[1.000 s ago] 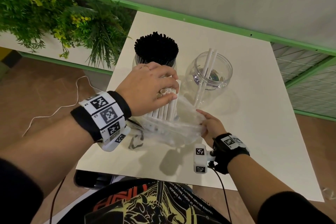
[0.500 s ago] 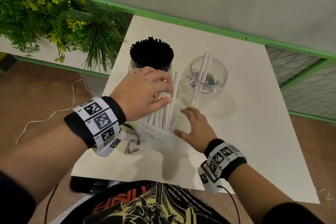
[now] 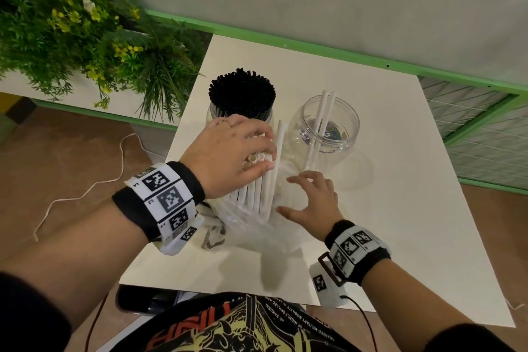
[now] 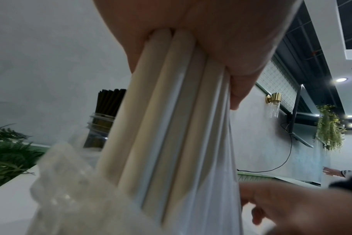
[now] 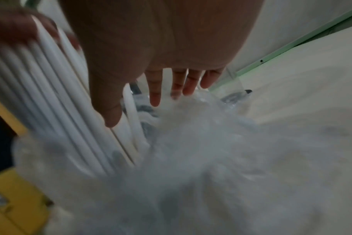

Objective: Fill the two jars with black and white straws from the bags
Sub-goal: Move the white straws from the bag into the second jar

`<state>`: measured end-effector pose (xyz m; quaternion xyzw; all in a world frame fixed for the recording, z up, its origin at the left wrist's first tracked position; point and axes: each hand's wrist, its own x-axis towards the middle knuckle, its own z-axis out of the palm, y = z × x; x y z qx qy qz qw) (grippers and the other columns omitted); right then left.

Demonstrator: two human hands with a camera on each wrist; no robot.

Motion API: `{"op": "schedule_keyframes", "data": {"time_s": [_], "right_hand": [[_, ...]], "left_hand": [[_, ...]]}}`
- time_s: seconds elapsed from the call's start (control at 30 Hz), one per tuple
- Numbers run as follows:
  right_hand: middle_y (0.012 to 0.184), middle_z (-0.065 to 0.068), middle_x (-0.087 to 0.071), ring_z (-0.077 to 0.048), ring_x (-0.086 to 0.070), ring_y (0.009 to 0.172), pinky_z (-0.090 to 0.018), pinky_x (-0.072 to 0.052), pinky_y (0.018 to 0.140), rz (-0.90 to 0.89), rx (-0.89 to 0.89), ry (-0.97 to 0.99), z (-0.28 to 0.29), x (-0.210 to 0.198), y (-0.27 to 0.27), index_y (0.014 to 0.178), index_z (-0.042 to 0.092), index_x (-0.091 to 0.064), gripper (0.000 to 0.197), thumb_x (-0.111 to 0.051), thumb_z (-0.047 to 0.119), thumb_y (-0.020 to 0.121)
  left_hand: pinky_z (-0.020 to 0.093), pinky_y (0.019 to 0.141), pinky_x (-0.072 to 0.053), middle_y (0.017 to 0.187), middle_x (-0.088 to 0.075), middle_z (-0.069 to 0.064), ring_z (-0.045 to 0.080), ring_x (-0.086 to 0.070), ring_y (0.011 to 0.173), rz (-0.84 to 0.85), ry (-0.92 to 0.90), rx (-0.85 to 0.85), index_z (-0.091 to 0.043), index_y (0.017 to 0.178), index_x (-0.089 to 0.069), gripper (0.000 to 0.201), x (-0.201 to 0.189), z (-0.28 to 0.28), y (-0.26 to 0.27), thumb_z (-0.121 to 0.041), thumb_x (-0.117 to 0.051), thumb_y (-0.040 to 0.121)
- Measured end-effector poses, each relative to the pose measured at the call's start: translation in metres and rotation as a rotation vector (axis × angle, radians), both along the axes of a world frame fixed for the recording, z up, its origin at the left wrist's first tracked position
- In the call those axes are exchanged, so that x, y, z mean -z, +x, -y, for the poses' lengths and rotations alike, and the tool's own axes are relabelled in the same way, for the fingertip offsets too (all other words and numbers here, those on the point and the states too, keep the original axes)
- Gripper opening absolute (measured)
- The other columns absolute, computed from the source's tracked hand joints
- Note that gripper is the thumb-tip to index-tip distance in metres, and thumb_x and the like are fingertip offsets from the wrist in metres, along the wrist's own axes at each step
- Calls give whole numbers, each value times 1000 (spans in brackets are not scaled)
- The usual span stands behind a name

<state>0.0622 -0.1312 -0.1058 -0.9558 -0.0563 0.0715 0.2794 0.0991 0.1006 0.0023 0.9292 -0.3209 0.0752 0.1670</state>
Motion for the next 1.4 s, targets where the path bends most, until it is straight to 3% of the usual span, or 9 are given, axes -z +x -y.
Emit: {"op": "schedule_keyframes", "data": {"time_s": [0.1,0.23,0.4,0.53,0.7,0.87,1.13,1.3,1.4], "right_hand": [[126,9,-43,-11,-42,113,-25,-39,95,11,14,338,-17,-25,3,133,30,-46,90,-75,68,57],[123,17,-51,2,-50,111,-12,-42,85,-154,-69,593,-41,-53,21,131,41,-34,79,-83,35,70],[108,20,-55,15,-50,94,-6,-39,78,-121,-157,556,-48,-68,32,113,43,-47,56,-82,24,74],[112,9,-56,-7,-57,106,-27,-47,93,-155,-144,550,-47,-72,35,113,32,-53,49,-82,26,74],[120,4,-63,-12,-60,111,-43,-48,98,-166,-168,517,-52,-72,36,131,19,-46,68,-72,47,74],[119,1,-62,-12,-58,111,-35,-47,97,26,-170,500,-57,-81,37,128,15,-49,44,-66,21,88],[105,5,-66,-4,-62,97,-15,-47,82,-50,-68,624,-46,-76,34,116,17,-56,36,-73,17,84],[90,9,-63,-9,-62,86,-25,-49,78,-47,-54,670,-48,-75,35,99,18,-59,19,-69,16,83],[77,13,-57,-5,-56,74,-18,-44,68,6,-3,687,-54,-76,32,86,21,-56,12,-68,19,85]], "left_hand": [[38,89,-37,122,-54,-18,15,-50,110,-9,1,5,-40,99,-62,31,0,-1,1,-57,-39,87],[40,88,-41,121,-56,-15,16,-51,109,-21,-7,13,-37,102,-64,36,-1,-2,2,-57,-39,86],[32,93,-37,131,-50,-13,12,-49,116,-62,-31,-20,-35,129,-47,53,-6,-6,5,-61,-42,82],[33,103,-34,136,-50,-6,16,-45,124,-100,1,-89,-27,139,-39,76,-8,-13,5,-69,-43,76],[38,93,-40,118,-60,-11,17,-51,113,-44,29,-183,-32,126,-52,67,-6,-14,4,-70,-40,73],[41,86,-47,103,-63,-8,19,-56,96,-21,-172,-210,-25,111,-62,49,0,-10,9,-59,-52,76],[40,84,-47,103,-62,-13,17,-54,96,-71,-102,-210,-35,107,-63,43,-2,-2,11,-59,-44,77],[37,83,-44,105,-58,-13,15,-50,98,-93,-52,-187,-35,107,-61,45,-4,-4,11,-59,-39,76],[36,82,-44,103,-57,-13,15,-49,96,-76,-37,-176,-34,104,-61,41,-3,-5,11,-57,-40,77]]}}
